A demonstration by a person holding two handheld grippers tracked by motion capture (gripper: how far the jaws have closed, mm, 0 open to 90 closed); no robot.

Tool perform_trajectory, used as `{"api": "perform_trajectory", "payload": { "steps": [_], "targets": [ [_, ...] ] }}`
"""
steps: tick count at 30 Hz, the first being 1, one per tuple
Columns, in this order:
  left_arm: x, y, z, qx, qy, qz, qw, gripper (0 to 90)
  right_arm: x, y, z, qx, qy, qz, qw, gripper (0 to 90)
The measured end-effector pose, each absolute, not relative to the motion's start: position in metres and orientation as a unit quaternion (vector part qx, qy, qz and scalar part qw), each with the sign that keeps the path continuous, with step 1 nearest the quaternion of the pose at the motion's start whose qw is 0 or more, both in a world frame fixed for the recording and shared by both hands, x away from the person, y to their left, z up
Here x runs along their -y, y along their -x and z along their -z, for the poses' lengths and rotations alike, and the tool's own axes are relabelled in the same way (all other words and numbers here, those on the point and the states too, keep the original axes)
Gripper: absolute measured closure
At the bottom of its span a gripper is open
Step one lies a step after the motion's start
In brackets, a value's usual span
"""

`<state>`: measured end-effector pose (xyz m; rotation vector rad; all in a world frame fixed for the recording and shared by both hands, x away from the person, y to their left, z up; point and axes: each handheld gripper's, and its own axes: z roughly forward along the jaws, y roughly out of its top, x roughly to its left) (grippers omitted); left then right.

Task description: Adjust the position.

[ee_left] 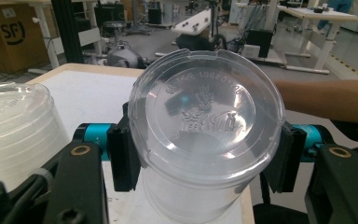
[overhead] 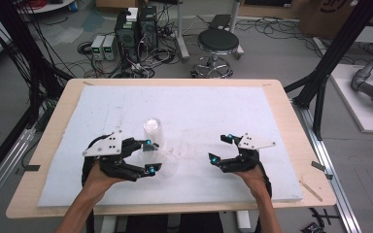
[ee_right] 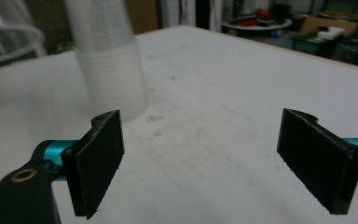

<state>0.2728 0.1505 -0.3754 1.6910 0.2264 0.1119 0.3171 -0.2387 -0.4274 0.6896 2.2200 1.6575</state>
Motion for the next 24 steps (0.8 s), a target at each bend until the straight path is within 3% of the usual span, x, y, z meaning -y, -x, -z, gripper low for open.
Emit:
{"api": "perform_trajectory", "payload": {
  "steps": [9, 24],
  "targets": [
    [-0.144, -0.274, 0.383, -0.089, -0.742, -0.038, 0.663, 40.1, 0.219, -0.305, 0.400, -0.762, -0.134, -0.632, 0.040, 14.6],
    [-0.130, -0.271, 0.389, -0.080, -0.723, -0.029, 0.685, 40.8, 0.181, -0.291, 0.382, -0.774, -0.047, -0.631, -0.006, 14.6]
  ]
}}
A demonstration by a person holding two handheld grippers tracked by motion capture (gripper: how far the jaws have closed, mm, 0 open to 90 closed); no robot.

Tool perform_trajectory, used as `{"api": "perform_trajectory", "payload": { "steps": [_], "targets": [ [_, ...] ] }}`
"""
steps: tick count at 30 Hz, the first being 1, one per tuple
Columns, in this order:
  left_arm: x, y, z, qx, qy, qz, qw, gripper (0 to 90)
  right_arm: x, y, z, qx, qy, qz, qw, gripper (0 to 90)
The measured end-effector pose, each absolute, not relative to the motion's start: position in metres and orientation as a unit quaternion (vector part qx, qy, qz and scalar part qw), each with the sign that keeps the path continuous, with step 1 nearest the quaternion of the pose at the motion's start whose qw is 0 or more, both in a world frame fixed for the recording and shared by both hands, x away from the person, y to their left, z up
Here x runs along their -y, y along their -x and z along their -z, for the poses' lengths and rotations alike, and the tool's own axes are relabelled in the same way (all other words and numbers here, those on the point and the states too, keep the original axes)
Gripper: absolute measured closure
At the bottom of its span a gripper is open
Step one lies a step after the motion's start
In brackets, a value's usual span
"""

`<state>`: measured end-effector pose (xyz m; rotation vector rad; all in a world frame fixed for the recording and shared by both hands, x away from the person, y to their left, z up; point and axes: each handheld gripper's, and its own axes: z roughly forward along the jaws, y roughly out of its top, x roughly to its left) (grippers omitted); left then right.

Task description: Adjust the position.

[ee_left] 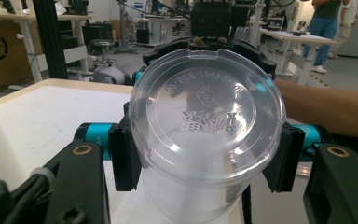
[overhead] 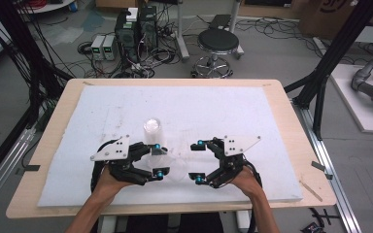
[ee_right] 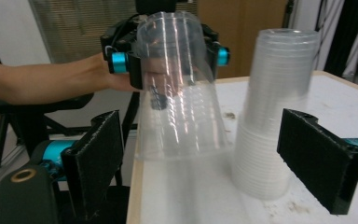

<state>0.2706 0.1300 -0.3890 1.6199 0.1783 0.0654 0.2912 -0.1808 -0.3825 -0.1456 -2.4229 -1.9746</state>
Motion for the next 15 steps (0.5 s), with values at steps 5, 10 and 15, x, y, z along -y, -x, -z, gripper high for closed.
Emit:
{"api": "perform_trajectory", "payload": {
  "steps": [5, 10, 15],
  "targets": [
    [-0.123, -0.270, 0.390, -0.074, -0.723, -0.022, 0.686, 40.7, 0.165, -0.287, 0.382, 0.781, 0.031, 0.624, 0.010, 14.6],
    [-0.119, -0.269, 0.390, -0.072, -0.722, -0.019, 0.688, 40.7, 0.158, -0.285, 0.384, 0.785, 0.025, 0.619, 0.013, 14.6],
    [-0.118, -0.269, 0.388, -0.070, -0.720, -0.017, 0.691, 40.7, 0.151, -0.284, 0.386, 0.788, 0.019, 0.615, 0.013, 14.6]
  ]
}}
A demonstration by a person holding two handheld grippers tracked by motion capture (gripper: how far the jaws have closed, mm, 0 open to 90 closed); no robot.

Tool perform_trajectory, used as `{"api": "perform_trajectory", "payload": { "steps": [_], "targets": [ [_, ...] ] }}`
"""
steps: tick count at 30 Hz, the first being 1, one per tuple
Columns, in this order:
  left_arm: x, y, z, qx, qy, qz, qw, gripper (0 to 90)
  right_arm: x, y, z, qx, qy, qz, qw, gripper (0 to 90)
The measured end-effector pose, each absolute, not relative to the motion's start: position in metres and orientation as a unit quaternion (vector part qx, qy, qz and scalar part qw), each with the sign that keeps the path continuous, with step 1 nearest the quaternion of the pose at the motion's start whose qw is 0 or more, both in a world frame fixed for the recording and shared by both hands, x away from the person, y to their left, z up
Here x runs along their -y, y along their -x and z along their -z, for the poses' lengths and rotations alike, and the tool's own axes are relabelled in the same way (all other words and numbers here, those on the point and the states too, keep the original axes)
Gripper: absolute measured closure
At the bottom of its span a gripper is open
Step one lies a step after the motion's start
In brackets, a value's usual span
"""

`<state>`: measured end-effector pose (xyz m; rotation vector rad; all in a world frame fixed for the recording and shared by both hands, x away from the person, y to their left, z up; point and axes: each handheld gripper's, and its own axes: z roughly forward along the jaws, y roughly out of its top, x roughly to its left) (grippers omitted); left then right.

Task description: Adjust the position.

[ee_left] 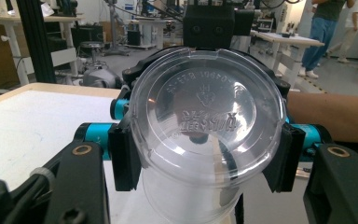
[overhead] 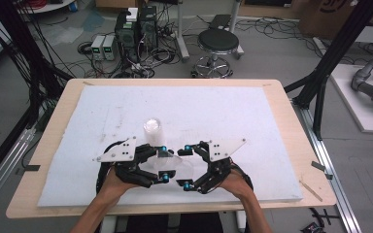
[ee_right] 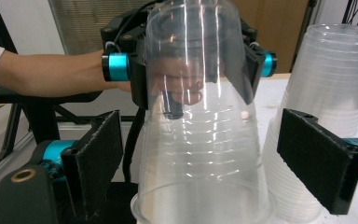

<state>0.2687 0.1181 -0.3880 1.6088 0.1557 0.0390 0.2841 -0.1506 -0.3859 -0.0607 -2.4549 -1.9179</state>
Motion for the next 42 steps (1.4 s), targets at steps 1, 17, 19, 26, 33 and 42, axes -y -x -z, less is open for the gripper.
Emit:
{"api": "perform_trajectory", "payload": {
  "steps": [1, 17, 19, 26, 33, 42],
  "targets": [
    [-0.118, -0.269, 0.388, -0.069, -0.719, -0.017, 0.691, 40.7, 0.151, -0.284, 0.386, 0.788, 0.019, 0.615, 0.013, 14.6],
    [-0.119, -0.271, 0.388, -0.070, -0.719, -0.017, 0.692, 40.6, 0.146, -0.282, 0.393, 0.788, 0.017, 0.615, -0.012, 35.7],
    [-0.119, -0.271, 0.389, -0.070, -0.720, -0.017, 0.690, 36.5, 0.146, -0.282, 0.393, 0.789, 0.017, 0.613, -0.015, 37.7],
    [-0.118, -0.271, 0.388, -0.082, -0.725, -0.025, 0.684, 12.6, 0.149, -0.283, 0.394, 0.791, 0.022, 0.611, -0.017, 38.0],
    [-0.124, -0.271, 0.379, -0.079, -0.752, -0.030, 0.654, 12.6, 0.151, -0.284, 0.392, 0.799, 0.028, 0.600, -0.018, 37.2],
    [-0.130, -0.272, 0.355, -0.062, -0.850, -0.025, 0.523, 12.7, 0.144, -0.287, 0.366, 0.860, 0.004, 0.511, -0.006, 37.0]
  ]
}}
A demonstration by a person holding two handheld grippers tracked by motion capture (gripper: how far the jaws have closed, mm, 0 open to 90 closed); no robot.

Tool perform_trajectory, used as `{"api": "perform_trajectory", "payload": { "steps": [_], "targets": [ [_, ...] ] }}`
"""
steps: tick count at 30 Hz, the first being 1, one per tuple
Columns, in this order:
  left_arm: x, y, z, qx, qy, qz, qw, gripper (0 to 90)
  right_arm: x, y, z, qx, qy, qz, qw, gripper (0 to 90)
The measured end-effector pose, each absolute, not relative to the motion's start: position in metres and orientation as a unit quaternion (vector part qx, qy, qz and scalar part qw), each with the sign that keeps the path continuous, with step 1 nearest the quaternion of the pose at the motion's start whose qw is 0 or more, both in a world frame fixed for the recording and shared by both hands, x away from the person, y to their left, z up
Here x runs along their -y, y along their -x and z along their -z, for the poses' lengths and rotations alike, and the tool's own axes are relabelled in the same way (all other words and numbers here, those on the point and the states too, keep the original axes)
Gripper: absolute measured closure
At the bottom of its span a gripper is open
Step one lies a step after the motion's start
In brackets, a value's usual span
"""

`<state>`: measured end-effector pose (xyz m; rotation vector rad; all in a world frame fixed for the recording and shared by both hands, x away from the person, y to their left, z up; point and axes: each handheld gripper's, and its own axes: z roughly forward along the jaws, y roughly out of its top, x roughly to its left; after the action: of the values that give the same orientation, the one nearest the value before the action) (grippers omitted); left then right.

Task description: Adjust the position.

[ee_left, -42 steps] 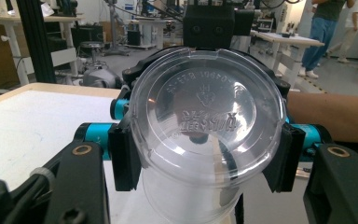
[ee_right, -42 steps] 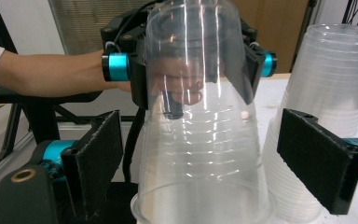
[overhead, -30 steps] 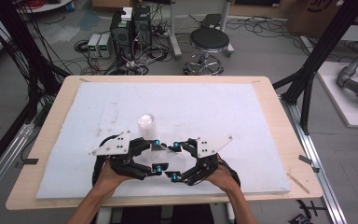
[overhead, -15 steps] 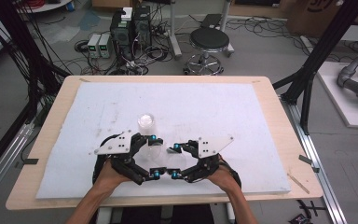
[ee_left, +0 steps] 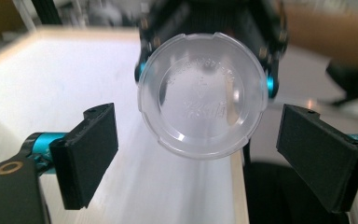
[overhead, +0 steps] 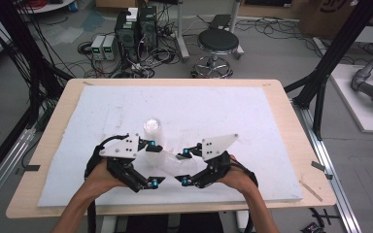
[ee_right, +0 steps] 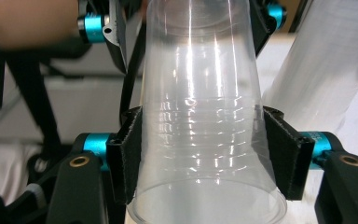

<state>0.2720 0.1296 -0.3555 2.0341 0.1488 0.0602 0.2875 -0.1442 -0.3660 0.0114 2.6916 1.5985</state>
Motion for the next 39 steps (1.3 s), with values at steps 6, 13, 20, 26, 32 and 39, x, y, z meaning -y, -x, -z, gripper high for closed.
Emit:
{"api": "perform_trajectory", "payload": {
  "steps": [6, 13, 20, 26, 32, 39],
  "targets": [
    [-0.124, -0.279, 0.349, -0.067, -0.919, -0.013, 0.389, 12.7, 0.130, -0.296, 0.346, -0.917, 0.010, -0.399, -0.007, 37.2],
    [-0.115, -0.282, 0.346, -0.069, -0.939, -0.012, 0.337, 13.3, 0.115, -0.300, 0.333, -0.953, 0.014, -0.302, -0.013, 37.4],
    [-0.104, -0.285, 0.345, -0.071, -0.948, -0.009, 0.311, 14.3, 0.108, -0.300, 0.329, -0.961, 0.019, -0.277, -0.007, 37.5],
    [-0.093, -0.288, 0.343, -0.062, -0.948, -0.003, 0.312, 22.1, 0.108, -0.300, 0.329, -0.961, 0.019, -0.274, -0.006, 37.6],
    [-0.091, -0.289, 0.343, -0.059, -0.948, 0.006, 0.313, 27.8, 0.109, -0.300, 0.330, -0.961, 0.017, -0.276, -0.006, 37.7],
    [-0.089, -0.289, 0.344, -0.054, -0.948, 0.006, 0.315, 32.9, 0.110, -0.301, 0.332, -0.961, 0.019, -0.275, -0.007, 37.9]
  ]
}}
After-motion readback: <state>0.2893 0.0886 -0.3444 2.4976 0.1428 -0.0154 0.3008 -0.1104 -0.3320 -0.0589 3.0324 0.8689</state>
